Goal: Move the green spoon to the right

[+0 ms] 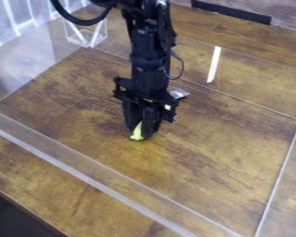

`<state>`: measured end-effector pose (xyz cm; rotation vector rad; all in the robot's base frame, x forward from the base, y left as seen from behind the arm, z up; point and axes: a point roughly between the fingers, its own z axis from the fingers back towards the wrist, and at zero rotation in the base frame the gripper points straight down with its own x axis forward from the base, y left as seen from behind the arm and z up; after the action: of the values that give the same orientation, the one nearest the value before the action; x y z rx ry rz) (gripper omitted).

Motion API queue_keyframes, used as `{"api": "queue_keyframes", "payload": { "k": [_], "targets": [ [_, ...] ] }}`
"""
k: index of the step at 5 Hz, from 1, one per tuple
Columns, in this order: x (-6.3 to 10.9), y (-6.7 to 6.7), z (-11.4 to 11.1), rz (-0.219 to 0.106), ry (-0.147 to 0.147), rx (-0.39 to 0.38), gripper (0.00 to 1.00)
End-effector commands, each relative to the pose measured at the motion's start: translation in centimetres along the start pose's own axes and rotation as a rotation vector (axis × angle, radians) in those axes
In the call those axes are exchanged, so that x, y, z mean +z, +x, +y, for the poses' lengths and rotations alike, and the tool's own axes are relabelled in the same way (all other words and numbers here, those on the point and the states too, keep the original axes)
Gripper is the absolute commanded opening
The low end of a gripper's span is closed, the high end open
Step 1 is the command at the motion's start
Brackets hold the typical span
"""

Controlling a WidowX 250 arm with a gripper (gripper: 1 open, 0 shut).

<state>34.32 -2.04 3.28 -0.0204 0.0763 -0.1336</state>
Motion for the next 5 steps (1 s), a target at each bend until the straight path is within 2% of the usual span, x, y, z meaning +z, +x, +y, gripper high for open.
{"api": "queue_keyframes", "payload": {
  "k": [1, 2, 4, 5],
  "targets": [
    [1.6, 1.4, -1.3, -0.063, 0.005, -0.035, 0.00],
    [1.6, 1.9, -1.5, -0.070, 0.002, -0.037, 0.00],
    [1.4, 2.0, -1.7, -0.073, 0.002, -0.152, 0.00],
    [1.7, 2.7, -2.1, -0.079, -0.002, -0.117, 0.00]
  ]
}}
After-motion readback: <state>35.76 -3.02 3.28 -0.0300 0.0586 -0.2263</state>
